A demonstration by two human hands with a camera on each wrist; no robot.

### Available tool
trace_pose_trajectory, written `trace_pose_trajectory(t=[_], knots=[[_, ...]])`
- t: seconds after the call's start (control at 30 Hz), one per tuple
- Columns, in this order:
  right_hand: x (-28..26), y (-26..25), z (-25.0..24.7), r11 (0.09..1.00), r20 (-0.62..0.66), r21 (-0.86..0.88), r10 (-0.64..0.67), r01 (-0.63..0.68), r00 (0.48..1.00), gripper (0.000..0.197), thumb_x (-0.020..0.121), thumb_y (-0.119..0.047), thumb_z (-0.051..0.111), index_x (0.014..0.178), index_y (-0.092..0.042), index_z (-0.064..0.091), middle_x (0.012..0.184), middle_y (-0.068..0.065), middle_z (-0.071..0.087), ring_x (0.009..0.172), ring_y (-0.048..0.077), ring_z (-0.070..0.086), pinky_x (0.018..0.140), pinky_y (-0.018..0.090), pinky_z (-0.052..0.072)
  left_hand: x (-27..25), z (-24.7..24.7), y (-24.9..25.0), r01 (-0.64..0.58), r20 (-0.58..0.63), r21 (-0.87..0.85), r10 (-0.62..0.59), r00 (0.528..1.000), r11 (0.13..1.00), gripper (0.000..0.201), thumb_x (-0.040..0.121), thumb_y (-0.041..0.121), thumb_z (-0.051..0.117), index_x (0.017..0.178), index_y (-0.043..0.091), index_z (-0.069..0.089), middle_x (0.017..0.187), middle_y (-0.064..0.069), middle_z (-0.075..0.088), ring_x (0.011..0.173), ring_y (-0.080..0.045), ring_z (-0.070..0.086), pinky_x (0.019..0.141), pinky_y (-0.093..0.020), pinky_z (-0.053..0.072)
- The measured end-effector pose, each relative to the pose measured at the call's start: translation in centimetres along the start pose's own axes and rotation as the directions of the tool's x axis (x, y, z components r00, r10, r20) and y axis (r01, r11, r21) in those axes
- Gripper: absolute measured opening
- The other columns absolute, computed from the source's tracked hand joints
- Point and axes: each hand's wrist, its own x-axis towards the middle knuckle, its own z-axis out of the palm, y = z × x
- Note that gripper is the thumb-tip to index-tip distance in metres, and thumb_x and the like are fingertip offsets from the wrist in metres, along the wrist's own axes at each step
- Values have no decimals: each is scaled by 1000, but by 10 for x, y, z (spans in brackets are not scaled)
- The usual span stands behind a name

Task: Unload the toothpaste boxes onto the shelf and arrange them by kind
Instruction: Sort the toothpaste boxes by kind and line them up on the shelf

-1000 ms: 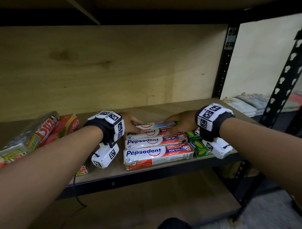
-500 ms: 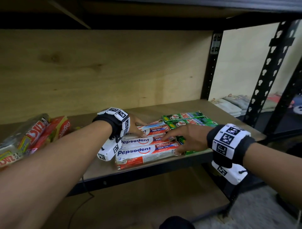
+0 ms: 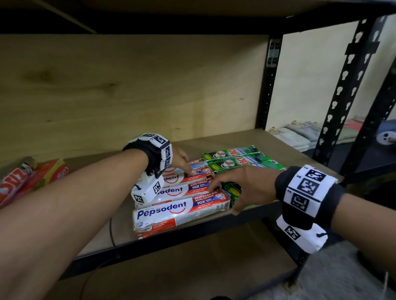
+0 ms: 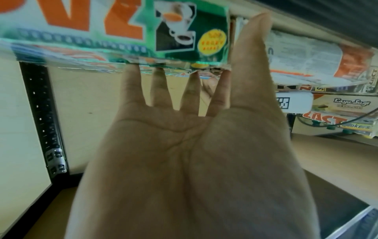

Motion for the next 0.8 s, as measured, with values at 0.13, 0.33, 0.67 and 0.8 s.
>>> trace_pose_trajectory(t=[0.13,0.33,0.67,0.8], knots=[[-4,12,9,999,-74,35,5,-2,997,66,80,-33,77,133,-54,44,144,-20,42,126,8,44,107,31,38,15,1,20,-56,4,54,56,998,997,65,83,51,67,135,17,50,135,-2,54,120,-21,52,100,-31,40],[-4,22,15,995,-125,88,53,-42,991,74,80,-32,77,136,-54,34,142,-14,46,121,12,50,101,39,47,30,-9,24,-28,25,50,27,999,998,60,78,56,70,122,17,59,117,1,60,99,-15,55,79,-26,44],[-10,41,18,987,-123,18,163,-162,979,81,83,-32,75,145,-52,27,151,-13,38,127,13,48,102,35,46,47,-17,52,-78,69,24,77,995,997,52,97,39,55,144,19,45,143,-4,48,117,-20,52,97,-28,42],[-9,39,18,985,-143,-1,171,-173,975,80,83,-31,75,144,-52,28,152,-15,36,127,14,48,100,32,46,52,-16,42,-75,58,-17,76,995,997,50,95,43,56,141,28,47,141,1,50,118,-17,51,94,-26,37]])
